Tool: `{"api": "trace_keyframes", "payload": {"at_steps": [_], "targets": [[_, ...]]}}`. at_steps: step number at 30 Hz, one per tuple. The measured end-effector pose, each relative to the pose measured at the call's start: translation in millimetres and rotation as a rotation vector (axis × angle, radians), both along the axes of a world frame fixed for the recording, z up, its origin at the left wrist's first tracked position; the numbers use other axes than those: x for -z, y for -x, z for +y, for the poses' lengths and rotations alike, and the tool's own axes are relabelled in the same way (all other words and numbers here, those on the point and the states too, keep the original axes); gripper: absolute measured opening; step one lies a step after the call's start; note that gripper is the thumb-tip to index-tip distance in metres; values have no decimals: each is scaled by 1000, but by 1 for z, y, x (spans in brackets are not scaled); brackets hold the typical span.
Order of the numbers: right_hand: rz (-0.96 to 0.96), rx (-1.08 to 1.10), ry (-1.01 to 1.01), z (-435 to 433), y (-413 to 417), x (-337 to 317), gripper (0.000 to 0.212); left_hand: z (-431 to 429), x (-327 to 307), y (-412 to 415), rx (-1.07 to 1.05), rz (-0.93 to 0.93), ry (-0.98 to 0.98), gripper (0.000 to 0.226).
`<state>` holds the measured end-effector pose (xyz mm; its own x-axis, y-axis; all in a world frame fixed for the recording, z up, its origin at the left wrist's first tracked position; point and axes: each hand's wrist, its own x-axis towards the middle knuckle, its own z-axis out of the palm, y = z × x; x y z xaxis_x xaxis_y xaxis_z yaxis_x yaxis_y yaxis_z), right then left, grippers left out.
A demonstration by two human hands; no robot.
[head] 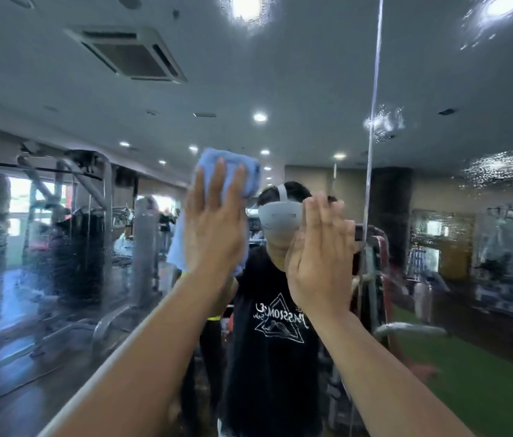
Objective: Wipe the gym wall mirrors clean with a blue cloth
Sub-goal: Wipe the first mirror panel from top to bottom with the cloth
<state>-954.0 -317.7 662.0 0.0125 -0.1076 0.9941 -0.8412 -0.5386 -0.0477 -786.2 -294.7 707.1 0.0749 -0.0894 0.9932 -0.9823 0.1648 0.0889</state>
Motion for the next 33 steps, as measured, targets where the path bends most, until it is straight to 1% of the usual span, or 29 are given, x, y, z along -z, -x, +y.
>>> {"api": "trace_keyframes", "payload": {"at_steps": [2, 3, 4, 6, 8, 9, 10, 12, 14, 15, 16, 18, 20, 22, 24, 25, 27, 30, 32, 33], "targets": [[-59, 35, -18, -5, -4, 1, 57, -2, 34, 8, 15, -130, -9, 76], [-59, 61, -16, -8, -5, 2, 57, -1, 55, 5, 11, -198, -32, 83], [-49, 87, -13, -10, -5, 3, 58, 1, 77, -3, 0, -263, -46, 83], [-36, 123, -6, -13, -5, 4, 59, 7, 113, -33, -33, -361, -43, 69], [-33, 138, 7, -15, -5, 5, 59, 17, 130, -69, -73, -370, -66, 53], [-34, 142, 18, -15, -6, 6, 60, 22, 130, -87, -88, -331, -94, 51], [-38, 147, 30, -15, -6, 6, 60, 25, 123, -102, -94, -273, -118, 55], [-51, 159, 48, -15, -8, 7, 61, 28, 96, -116, -58, -87, -136, 60], [-69, 158, 66, -15, -10, 6, 60, 27, 59, -106, -16, 104, -105, 54], [-74, 155, 70, -15, -10, 7, 59, 25, 39, -94, -12, 156, -87, 53], [-73, 152, 72, -15, -10, 6, 59, 22, 23, -82, -20, 166, -79, 53], [-68, 153, 78, -15, -9, 7, 59, 14, 1, -53, -29, 95, -69, 55], [-66, 157, 90, -16, -8, 7, 59, 6, -1, -28, -43, -30, -44, 60], [-66, 154, 96, -17, -7, 7, 59, 0, 20, -8, -57, -162, -30, 68], [-67, 151, 92, -17, -6, 7, 58, 1, 52, -2, -11, -302, -4, 62], [-65, 151, 91, -17, -5, 6, 58, 3, 69, -6, 5, -366, 5, 60], [-56, 165, 94, -17, -5, 6, 58, 7, 100, -29, -4, -458, -17, 67], [-56, 187, 90, -17, -5, 6, 58, 16, 123, -82, -63, -484, -69, 70], [-56, 194, 86, -18, -6, 6, 58, 24, 120, -118, -102, -413, -116, 70], [-56, 198, 87, -18, -7, 7, 59, 27, 113, -133, -118, -348, -140, 71]]}}
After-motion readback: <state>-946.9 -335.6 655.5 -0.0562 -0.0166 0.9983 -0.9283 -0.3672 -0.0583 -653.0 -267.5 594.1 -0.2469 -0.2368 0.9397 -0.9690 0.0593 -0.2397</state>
